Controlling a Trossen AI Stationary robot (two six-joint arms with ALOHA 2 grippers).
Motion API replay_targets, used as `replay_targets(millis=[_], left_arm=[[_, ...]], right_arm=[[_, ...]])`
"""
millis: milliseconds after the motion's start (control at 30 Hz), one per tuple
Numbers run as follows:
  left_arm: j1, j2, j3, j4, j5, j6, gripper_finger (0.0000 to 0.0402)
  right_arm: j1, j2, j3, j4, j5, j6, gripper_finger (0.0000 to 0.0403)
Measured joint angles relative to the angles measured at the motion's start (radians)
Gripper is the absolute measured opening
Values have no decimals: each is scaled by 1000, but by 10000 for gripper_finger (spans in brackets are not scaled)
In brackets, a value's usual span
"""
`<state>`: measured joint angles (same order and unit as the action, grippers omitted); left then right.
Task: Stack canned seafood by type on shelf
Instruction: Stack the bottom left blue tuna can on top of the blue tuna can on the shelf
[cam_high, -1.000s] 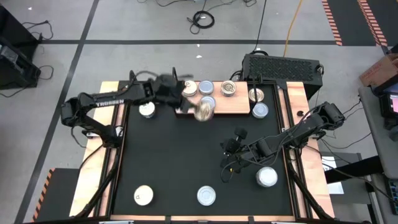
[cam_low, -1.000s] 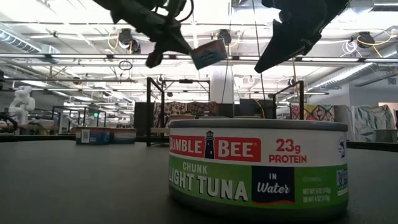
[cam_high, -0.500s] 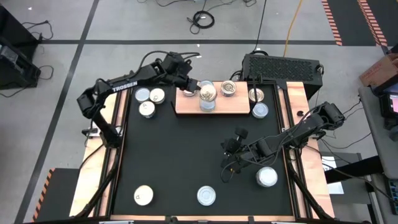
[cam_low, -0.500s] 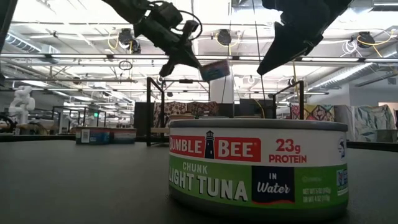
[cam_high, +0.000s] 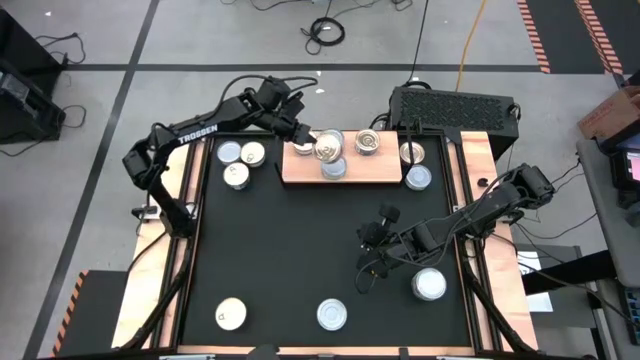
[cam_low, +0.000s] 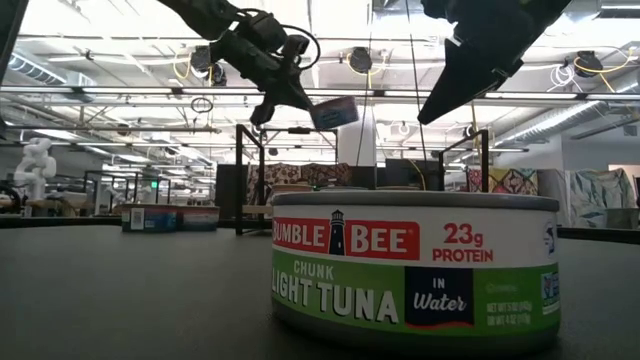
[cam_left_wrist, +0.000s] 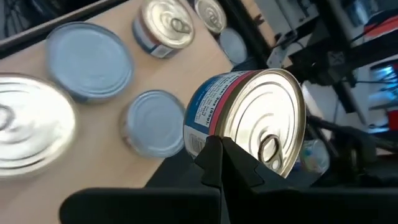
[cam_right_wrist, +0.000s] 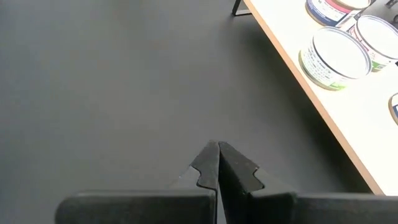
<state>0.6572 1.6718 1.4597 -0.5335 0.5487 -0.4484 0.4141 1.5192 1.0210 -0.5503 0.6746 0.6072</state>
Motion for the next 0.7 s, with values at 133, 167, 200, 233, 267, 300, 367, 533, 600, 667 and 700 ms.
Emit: replay_targets(millis=[133,167,200,233,267,300,367,533,600,667,700], left_arm=[[13,-2,48,-63,-8,51,0],[17,-5,57,-78,-16,62,0],[20,-5,65,-93,-26,66,0],[25,-5,70,-105,-29,70,0],[31,-5,72,-116,-28,71,0],[39,-5,72,-133,-28,72,0],[60,-5,72,-171,-29,78,0],[112,-5,72,-194,-30,90,0],[128,-5,72,-182,-29,90,0],[140,4,72,-168,-28,89,0],[148,13,72,-166,-26,89,0]], right_arm=[[0,0,0,0,0,5,0],[0,0,0,0,0,5,0],[0,0,0,0,0,5,0],[0,0,0,0,0,5,0],[0,0,0,0,0,5,0],[0,0,0,0,0,6,0],[0,0,0,0,0,6,0],[0,0,0,0,0,6,0],[0,0,0,0,0,6,0],[0,0,0,0,0,6,0],[0,0,0,0,0,6,0]])
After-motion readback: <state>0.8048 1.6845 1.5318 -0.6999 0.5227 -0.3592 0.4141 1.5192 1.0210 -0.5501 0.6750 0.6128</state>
